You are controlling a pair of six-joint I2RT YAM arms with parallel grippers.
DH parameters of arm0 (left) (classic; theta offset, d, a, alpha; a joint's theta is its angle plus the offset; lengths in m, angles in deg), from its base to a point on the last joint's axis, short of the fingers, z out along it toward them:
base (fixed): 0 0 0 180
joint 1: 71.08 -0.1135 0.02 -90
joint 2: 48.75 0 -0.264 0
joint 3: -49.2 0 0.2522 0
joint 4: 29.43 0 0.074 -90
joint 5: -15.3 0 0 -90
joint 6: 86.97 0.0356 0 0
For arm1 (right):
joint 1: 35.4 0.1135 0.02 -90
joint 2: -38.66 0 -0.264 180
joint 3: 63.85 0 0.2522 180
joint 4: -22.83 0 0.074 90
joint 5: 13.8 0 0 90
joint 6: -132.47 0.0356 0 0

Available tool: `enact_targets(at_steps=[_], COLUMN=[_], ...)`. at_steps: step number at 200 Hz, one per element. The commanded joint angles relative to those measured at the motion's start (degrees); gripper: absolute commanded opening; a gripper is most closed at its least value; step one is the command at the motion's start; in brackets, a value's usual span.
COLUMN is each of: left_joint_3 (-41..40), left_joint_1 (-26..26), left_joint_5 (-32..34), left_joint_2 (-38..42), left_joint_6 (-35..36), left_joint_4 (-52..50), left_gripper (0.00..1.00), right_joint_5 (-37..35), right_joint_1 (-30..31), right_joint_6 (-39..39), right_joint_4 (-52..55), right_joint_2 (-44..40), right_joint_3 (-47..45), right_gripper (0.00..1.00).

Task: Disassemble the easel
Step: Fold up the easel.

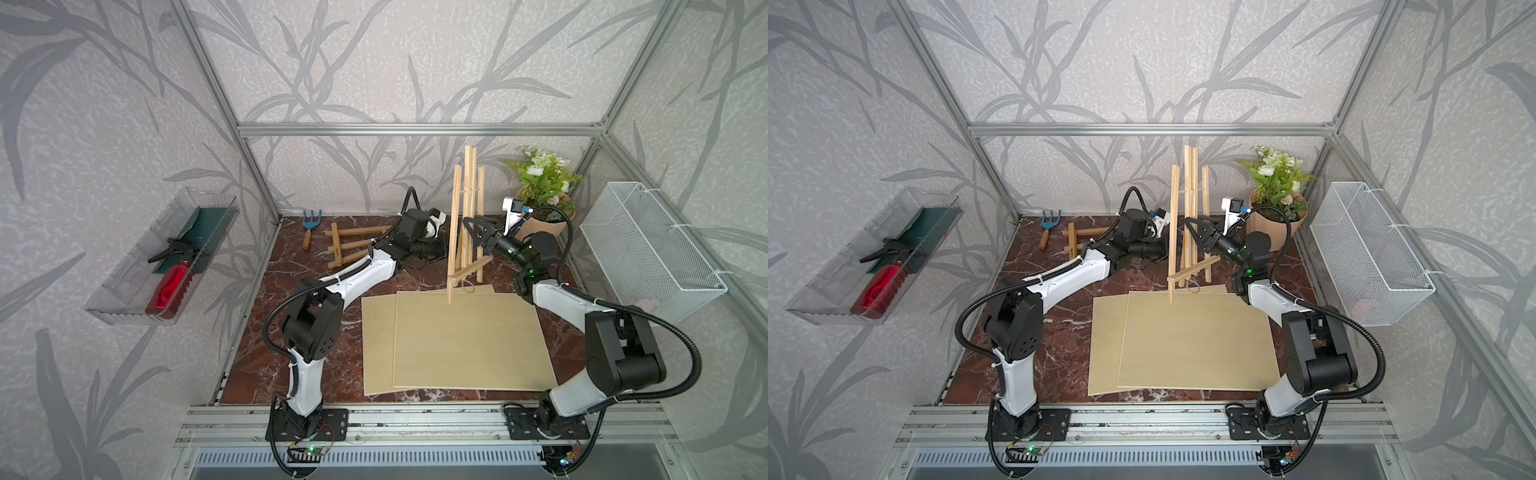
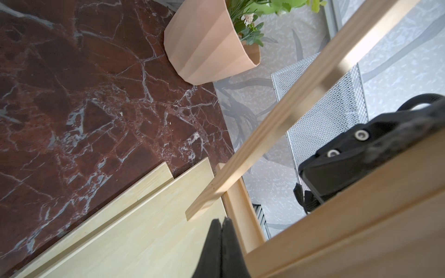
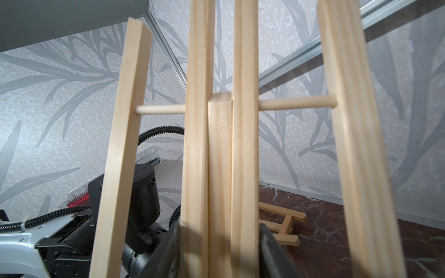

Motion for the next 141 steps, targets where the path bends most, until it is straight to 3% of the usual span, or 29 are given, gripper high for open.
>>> enact_targets(at_steps=[1, 43, 83, 119, 141], left_joint_3=[0.68, -3.15, -13.53, -20.81, -24.53], left_joint_1=[0.16, -5.55, -10.58, -11.36, -11.34], left_joint_5=[-0.59, 10.96, 19.87, 23.16, 24.03], left_joint_2=[1.27, 7.09, 17.54, 28.53, 35.31], left_joint_6=[-0.39, 1.99, 3.21, 6.02, 7.75], left_joint_4=[1.79, -8.16, -9.84, -11.91, -13.15], left_gripper=[0.0, 0.0, 0.04, 0.05, 0.06], right_joint_5=[-0.78, -3.36, -6.88, -12.98, -13.82], right_joint_1=[-0.02, -0.02, -0.02, -0.02, 0.09], right_joint_6=[-0.74, -2.49, -4.11, -5.3, -8.72], right_joint_4=[-2.65, 3.57, 13.62, 31.13, 35.6], right_joint_2=[0.0, 0.05, 0.58, 3.08, 6.37], right_joint_3=[1.14, 2.17, 4.72, 10.08, 13.8], right_gripper=[0.35, 0.33, 0.32, 0.32, 0.32])
